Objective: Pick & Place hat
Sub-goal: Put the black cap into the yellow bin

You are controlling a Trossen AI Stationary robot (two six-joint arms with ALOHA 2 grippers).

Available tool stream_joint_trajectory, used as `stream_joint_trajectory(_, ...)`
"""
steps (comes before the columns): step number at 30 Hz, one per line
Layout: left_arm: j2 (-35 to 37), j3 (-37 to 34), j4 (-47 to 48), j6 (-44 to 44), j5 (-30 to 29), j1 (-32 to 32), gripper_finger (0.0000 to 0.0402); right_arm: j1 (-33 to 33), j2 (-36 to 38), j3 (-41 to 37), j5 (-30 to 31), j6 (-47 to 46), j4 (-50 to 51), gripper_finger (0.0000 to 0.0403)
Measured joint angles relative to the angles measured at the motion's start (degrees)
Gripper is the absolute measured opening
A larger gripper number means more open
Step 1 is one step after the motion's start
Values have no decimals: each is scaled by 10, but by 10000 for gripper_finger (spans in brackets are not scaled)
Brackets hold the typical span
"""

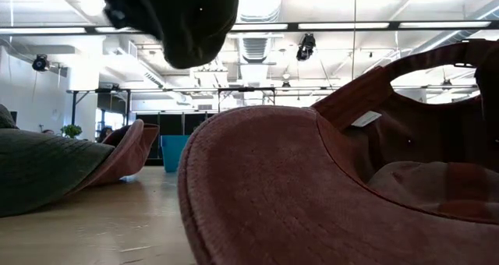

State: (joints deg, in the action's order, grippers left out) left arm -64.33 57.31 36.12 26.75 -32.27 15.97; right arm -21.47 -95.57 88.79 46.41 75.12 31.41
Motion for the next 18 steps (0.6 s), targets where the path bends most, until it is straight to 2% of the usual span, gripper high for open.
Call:
stream_joint_trajectory(3,-11,12,-62,-60,25,1,158,0,0,0,0,-4,1,13)
stream_joint_trajectory(11,-67,57,-79,-115,51,1,158,11,-22,0,-49,-17,-1,13)
stream_joint_trajectory(18,-129,91,-81,-137,114,-1,158,22,-39,-2,-68,18,-34,13)
